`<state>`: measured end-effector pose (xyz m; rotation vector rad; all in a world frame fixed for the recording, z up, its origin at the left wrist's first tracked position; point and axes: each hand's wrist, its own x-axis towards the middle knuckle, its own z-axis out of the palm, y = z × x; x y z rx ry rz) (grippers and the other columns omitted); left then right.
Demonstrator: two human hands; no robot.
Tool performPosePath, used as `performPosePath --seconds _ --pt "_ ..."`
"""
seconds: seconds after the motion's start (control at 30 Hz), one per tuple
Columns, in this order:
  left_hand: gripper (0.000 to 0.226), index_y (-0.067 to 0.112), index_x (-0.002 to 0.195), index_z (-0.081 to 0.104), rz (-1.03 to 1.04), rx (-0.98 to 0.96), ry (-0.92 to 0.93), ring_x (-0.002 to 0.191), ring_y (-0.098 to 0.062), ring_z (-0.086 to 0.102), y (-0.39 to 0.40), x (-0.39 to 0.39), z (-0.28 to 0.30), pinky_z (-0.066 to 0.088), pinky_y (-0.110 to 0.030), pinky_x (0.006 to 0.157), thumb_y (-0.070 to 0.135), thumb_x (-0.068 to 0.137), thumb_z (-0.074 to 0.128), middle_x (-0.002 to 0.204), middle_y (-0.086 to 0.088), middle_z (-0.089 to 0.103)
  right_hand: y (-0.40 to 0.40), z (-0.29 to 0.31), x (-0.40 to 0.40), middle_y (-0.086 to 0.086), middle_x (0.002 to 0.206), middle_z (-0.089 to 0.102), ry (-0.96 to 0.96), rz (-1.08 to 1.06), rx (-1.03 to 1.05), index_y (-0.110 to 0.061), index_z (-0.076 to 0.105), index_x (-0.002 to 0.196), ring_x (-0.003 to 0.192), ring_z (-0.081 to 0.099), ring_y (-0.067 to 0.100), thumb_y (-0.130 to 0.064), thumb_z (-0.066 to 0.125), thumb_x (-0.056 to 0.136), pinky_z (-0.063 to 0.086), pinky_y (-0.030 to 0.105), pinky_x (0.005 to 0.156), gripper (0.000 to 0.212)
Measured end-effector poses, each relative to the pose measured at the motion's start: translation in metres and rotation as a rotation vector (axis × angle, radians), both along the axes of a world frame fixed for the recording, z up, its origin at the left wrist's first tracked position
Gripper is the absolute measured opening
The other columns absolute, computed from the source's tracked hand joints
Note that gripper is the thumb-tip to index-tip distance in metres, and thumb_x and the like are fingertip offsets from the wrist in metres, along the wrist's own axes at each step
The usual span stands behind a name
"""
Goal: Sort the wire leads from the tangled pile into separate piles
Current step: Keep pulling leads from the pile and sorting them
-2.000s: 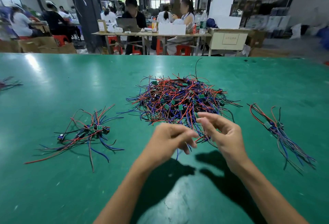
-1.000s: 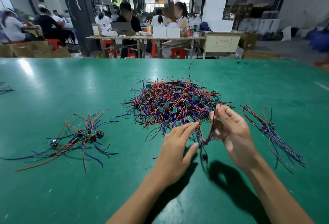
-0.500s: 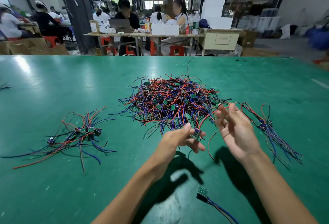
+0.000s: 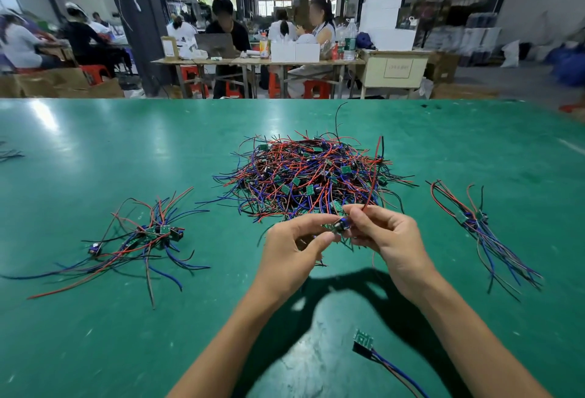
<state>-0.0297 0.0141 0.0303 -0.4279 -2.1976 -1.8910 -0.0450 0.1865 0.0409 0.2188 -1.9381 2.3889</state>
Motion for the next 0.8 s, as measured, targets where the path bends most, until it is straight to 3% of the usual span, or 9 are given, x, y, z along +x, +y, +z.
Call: performPosePath --seconds 0.1,0.2,0.27,0.33,0.4,0.47,0.57,0.63,0.8 --pt "0.031 0.025 0.116 0.069 0.197 -0.243 0.212 0.099 -0.006 0.062 0.002 0.003 -0.002 0.046 -0.021 0.087 0.014 0.087 0.075 0.104 0.013 0.072 -0.001 -0.002 -0.003 0.011 0.085 0.076 -0.032 -0.029 -0.032 -0.014 0.081 0.094 0.069 0.070 0.015 -0.028 0.074 0.080 0.057 0.019 0.064 0.021" --pt "0.029 0.027 0.108 0.069 0.237 -0.466 0.559 0.105 -0.010 0.050 0.008 0.011 0.002 0.040 -0.022 0.094 0.030 0.082 0.079 0.107 0.012 0.060 -0.001 -0.003 -0.005 0.011 0.082 0.074 -0.057 -0.097 -0.074 -0.007 0.078 0.095 0.067 0.069 0.014 -0.028 0.076 0.078 0.057 0.019 0.062 0.027" --pt "0.027 0.029 0.099 0.074 -0.097 -0.434 0.430 0.094 -0.011 0.054 0.010 0.017 0.006 0.044 -0.026 0.084 0.043 0.078 0.081 0.096 0.012 0.062 0.002 -0.004 -0.007 0.007 0.078 0.072 -0.082 -0.148 -0.109 -0.005 0.076 0.095 0.065 0.068 0.014 -0.028 0.077 0.076 0.056 0.018 0.061 0.030" --pt "0.034 0.032 0.101 0.077 -0.470 -0.444 0.090 0.085 -0.011 0.058 0.010 0.022 0.006 0.048 -0.028 0.074 0.046 0.071 0.086 0.093 0.010 0.067 0.007 -0.007 -0.010 0.004 0.076 0.073 -0.115 -0.181 -0.141 -0.006 0.076 0.096 0.066 0.070 0.013 -0.027 0.077 0.076 0.057 0.017 0.062 0.029" --pt "0.037 0.031 0.102 0.079 -0.591 -0.588 0.034 0.081 -0.012 0.057 0.011 0.023 0.002 0.049 -0.028 0.071 0.040 0.067 0.090 0.091 0.008 0.067 0.011 -0.010 -0.013 0.004 0.075 0.072 -0.154 -0.195 -0.168 -0.006 0.076 0.095 0.066 0.071 0.013 -0.023 0.076 0.080 0.057 0.016 0.063 0.023" --pt "0.031 0.025 0.097 0.081 -0.576 -0.651 0.059 0.078 -0.014 0.055 0.011 0.022 -0.001 0.048 -0.033 0.069 0.034 0.069 0.090 0.087 0.004 0.066 0.014 -0.011 -0.014 0.005 0.075 0.072 -0.179 -0.202 -0.185 -0.005 0.075 0.096 0.068 0.072 0.013 -0.023 0.076 0.080 0.058 0.016 0.062 0.024" --pt "0.025 0.025 0.097 0.080 -0.409 -0.697 0.079 0.074 -0.010 0.056 0.008 0.015 -0.005 0.049 -0.033 0.070 0.038 0.076 0.086 0.088 0.005 0.067 0.015 -0.011 -0.015 0.006 0.078 0.073 -0.184 -0.196 -0.188 -0.005 0.075 0.097 0.069 0.072 0.014 -0.027 0.078 0.072 0.058 0.016 0.063 0.034" --pt "0.029 0.028 0.105 0.078 -0.222 -0.758 0.169 0.084 -0.004 0.056 0.003 0.011 -0.008 0.050 -0.030 0.078 0.041 0.080 0.082 0.099 0.009 0.065 0.015 -0.011 -0.015 0.006 0.079 0.073 -0.182 -0.173 -0.197 -0.005 0.076 0.099 0.071 0.072 0.015 -0.027 0.078 0.072 0.058 0.017 0.064 0.034" --pt "0.035 0.023 0.124 0.068 0.371 -0.628 0.562 0.109 -0.015 0.049 0.006 0.009 -0.005 0.042 -0.031 0.095 0.035 0.091 0.072 0.121 0.004 0.059 0.014 -0.005 -0.011 0.004 0.082 0.075 -0.141 -0.016 -0.177 -0.012 0.076 0.096 0.071 0.073 0.015 -0.028 0.077 0.075 0.057 0.018 0.064 0.026"
